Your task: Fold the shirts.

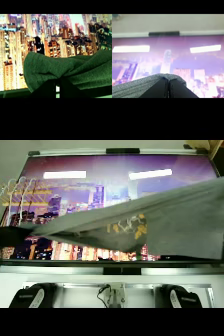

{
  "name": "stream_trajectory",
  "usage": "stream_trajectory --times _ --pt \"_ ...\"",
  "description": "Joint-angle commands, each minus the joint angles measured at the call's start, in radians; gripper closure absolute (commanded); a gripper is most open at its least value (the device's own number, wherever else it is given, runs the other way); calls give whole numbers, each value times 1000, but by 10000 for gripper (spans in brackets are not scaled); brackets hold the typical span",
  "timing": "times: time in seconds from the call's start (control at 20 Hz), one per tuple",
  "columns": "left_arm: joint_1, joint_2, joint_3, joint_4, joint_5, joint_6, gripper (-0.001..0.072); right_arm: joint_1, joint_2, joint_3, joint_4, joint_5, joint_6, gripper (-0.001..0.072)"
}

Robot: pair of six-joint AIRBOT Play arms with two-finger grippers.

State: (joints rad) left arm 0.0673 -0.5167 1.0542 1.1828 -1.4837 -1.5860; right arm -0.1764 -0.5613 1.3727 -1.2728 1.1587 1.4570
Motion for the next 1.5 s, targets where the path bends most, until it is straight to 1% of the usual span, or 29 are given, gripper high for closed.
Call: stream_trajectory --times 0.0,0.1,0.2,0.25,0.35,0.45,0.5,0.55,0.6,0.65,0.75,0.85,0.9,0.95,1.0,1.1,1.2,1.3,1.45 --pt "0 -18 -262 -6 127 -3 668 -2 -146 -91 -37 85 20 649" --pt "0 -76 -387 -16 331 14 668 -2 -264 -187 -10 -49 21 649" --pt "0 -177 -443 -16 518 13 668 -2 -412 -246 106 -195 24 649" --pt "0 -243 -441 -20 589 13 668 -2 -486 -251 179 -227 23 649" --pt "0 -371 -441 -82 707 -5 667 3 -617 -251 313 -266 18 649" --pt "0 -506 -441 -179 787 -8 665 23 -707 -251 373 -289 6 649" --pt "1 -570 -439 -234 815 -8 605 38 -736 -251 374 -294 4 649" --pt "2 -620 -427 -269 821 -8 364 51 -752 -251 374 -295 -4 649" --pt "7 -654 -401 -271 802 -8 43 64 -758 -251 374 -295 -19 649" --pt "22 -676 -362 -271 749 -4 -13 77 -758 -251 373 -294 -45 649" --pt "51 -680 -288 -262 634 31 -12 89 -758 -251 373 -278 -75 649" --pt "66 -674 -225 -204 486 32 -10 89 -758 -251 370 -264 -79 649" --pt "58 -671 -220 -192 433 32 -10 89 -758 -251 362 -259 -79 648" --pt "37 -671 -227 -192 406 33 -9 89 -758 -251 354 -252 -79 649" --pt "-3 -673 -245 -192 407 32 -9 89 -758 -251 341 -245 -79 649" --pt "-114 -681 -293 -193 514 15 -10 89 -758 -251 322 -232 -79 649" --pt "-210 -710 -323 -193 667 -63 -9 89 -758 -251 321 -217 -79 648" --pt "-258 -760 -319 -208 771 -97 -8 89 -758 -251 321 -201 -79 649" --pt "-278 -832 -312 -284 869 -95 -1 89 -758 -251 321 -190 -82 648"
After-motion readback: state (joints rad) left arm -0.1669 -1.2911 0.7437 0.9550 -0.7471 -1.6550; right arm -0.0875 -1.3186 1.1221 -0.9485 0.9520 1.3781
